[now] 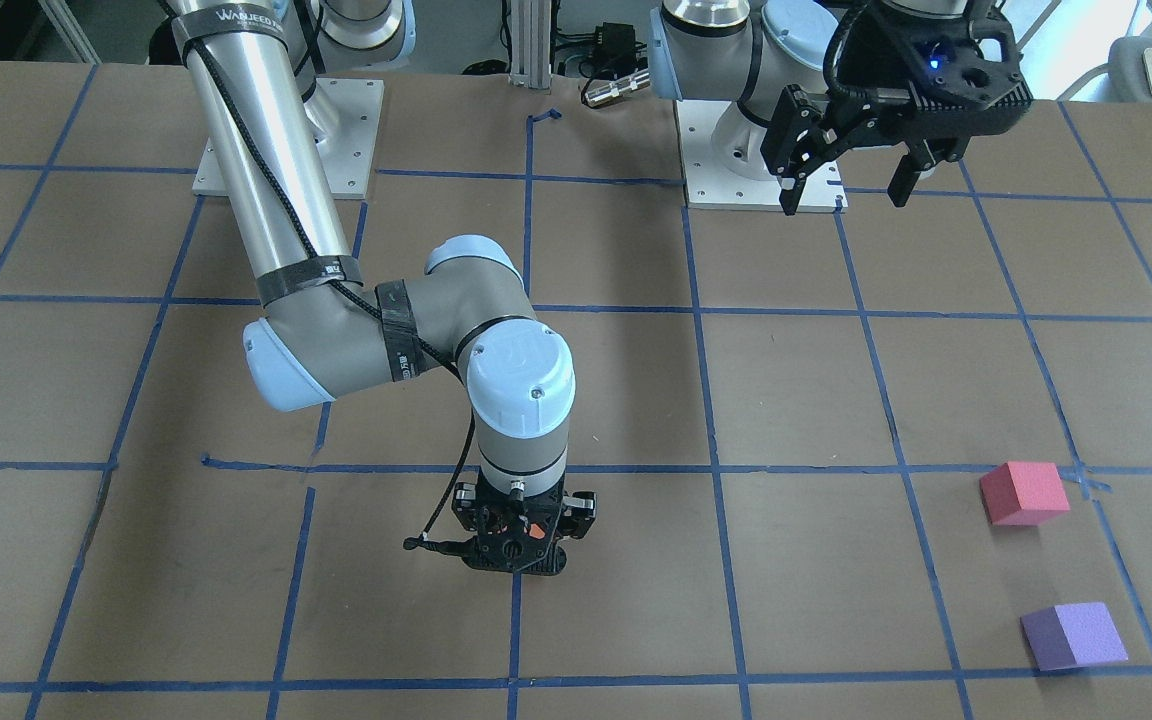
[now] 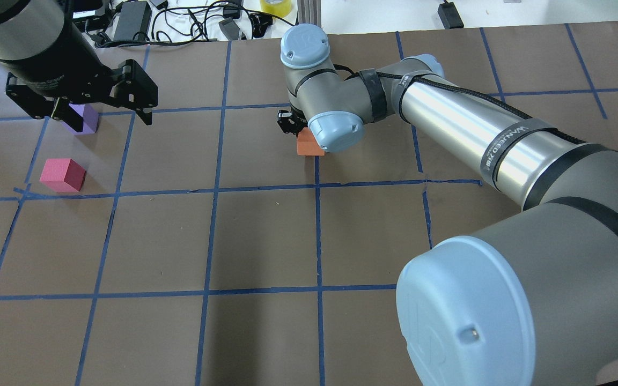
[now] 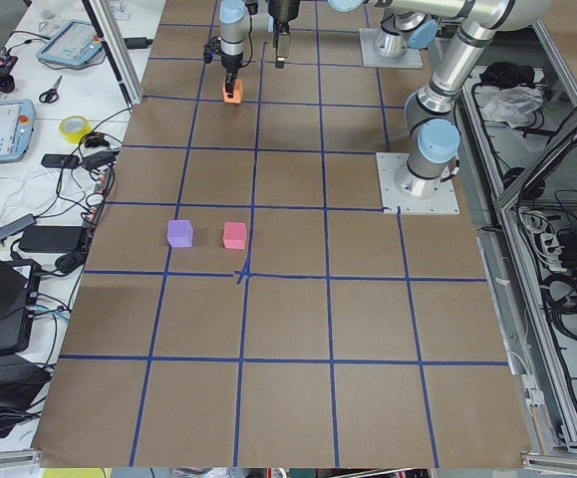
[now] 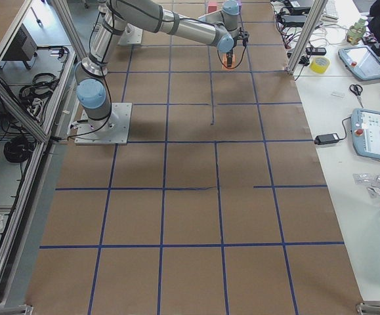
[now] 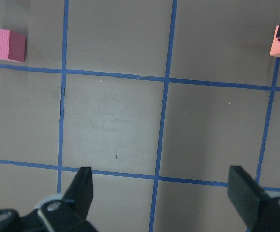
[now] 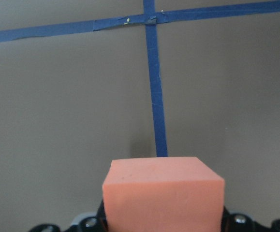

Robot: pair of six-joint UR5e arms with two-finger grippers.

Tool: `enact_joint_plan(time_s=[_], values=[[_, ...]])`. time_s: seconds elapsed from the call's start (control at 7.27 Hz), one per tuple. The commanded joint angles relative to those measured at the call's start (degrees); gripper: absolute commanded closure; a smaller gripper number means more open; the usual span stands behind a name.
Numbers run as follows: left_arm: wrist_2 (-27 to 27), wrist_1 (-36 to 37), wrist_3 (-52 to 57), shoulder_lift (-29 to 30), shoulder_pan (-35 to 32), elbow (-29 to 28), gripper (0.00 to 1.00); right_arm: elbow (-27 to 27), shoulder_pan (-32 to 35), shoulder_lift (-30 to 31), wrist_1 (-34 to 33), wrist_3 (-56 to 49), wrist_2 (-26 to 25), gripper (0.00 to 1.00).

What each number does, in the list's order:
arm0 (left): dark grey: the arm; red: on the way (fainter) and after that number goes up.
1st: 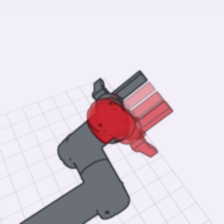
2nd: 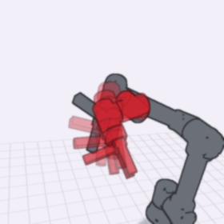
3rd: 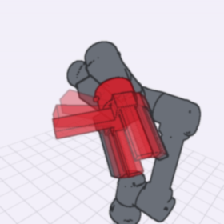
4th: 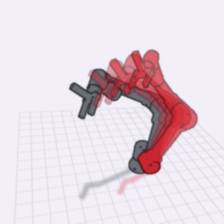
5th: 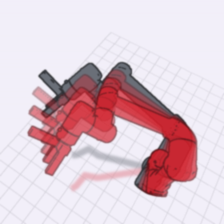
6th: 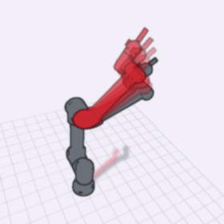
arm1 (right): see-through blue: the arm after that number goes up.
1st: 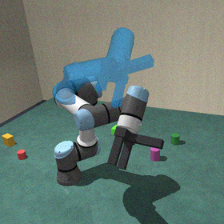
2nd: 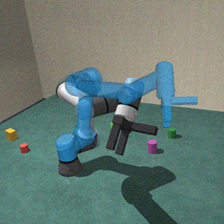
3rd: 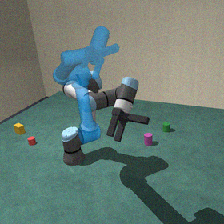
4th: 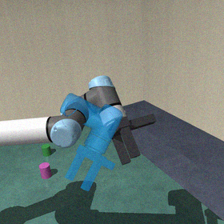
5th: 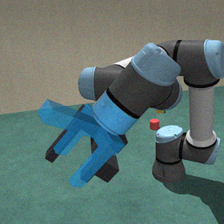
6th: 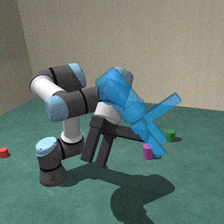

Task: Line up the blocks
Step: 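Carry the orange cube with the right gripper toward the table center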

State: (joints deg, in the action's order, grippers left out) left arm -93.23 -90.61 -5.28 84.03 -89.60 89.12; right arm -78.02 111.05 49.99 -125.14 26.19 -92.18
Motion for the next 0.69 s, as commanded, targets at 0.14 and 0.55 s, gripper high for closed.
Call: enact_joint_plan(time_s=[0.14, 0.55], values=[[-0.02, 0.00, -0.08, -0.01, 0.04, 0.00, 0.00, 3.23, 1.63, -3.58, -0.01, 1.23, -0.02, 0.90], [-0.02, 0.00, 0.00, 0.08, 0.04, 0.09, 0.00, 2.96, 1.63, -3.14, 0.07, 1.23, -0.11, 0.00]])
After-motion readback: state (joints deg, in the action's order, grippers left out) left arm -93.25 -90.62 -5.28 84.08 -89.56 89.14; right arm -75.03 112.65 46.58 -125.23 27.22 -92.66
